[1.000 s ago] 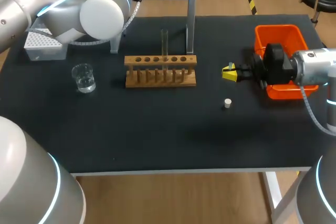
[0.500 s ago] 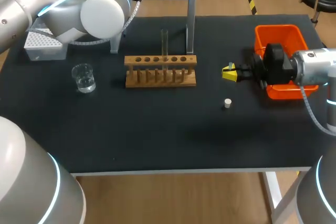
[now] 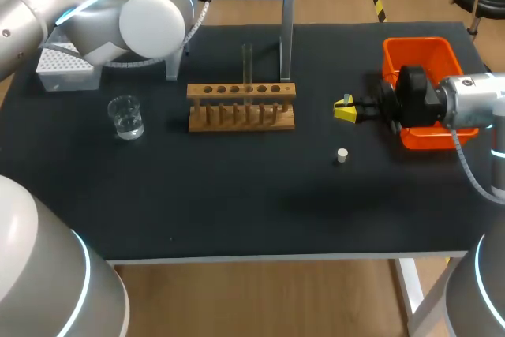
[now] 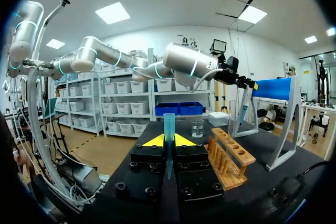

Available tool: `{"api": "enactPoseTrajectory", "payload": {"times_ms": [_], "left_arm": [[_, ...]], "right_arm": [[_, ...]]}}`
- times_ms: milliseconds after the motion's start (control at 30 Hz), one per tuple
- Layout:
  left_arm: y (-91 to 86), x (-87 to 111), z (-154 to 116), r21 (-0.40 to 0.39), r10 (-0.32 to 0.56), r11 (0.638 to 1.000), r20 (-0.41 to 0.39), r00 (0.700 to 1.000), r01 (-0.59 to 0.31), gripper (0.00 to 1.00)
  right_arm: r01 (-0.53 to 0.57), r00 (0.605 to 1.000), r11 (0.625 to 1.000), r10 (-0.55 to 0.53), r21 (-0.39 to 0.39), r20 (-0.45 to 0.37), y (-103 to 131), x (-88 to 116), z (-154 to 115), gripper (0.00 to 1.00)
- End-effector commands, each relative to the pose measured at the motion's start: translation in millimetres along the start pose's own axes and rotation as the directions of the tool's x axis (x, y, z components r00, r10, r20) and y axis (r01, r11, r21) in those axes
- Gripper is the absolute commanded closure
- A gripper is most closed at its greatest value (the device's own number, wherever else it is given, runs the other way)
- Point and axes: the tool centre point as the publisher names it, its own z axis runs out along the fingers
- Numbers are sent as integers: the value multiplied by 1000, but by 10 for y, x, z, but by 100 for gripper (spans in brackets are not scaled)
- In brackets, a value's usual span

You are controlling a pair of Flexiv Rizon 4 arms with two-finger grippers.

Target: Invert the test tube, pick up the pipette, mount the tip to pipette, aspirate from beaker and dispense into the tube, eject the tip, return the pipette, and cap with the stopper.

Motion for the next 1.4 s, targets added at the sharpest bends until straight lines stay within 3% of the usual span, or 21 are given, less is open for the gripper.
{"api": "enactPoseTrajectory", "payload": {"times_ms": [33,167,767,800,833,867,1167,1400], "left_arm": [[-10,-12,32,-4,0,1000,-6,1000,0,22],[-10,-13,35,-3,-2,1000,-7,1000,2,51],[8,-5,40,-8,-7,1000,-9,1000,7,58],[7,-6,40,-8,-6,1000,-8,1000,6,65],[7,-6,40,-8,-7,1000,-8,1000,7,88],[7,-6,40,-8,-7,1000,-8,1000,7,100],[-31,-7,17,-3,0,1000,0,1000,0,100],[-234,-29,-43,22,15,1000,12,1000,-15,100]], "right_arm": [[1,1000,1000,-1,1,1,3,9,-3,100],[1,1000,1000,-1,1,1,3,9,-3,100],[1,1000,1000,-1,1,1,3,9,-3,100],[1,1000,1000,-1,1,1,3,9,-3,100],[1,1000,1000,-1,1,1,3,9,-3,100],[1,1000,1000,-1,1,1,3,9,-3,100],[1,1000,1000,-1,1,1,3,9,-3,100],[1,1000,1000,-1,1,1,3,9,-3,100]]}}
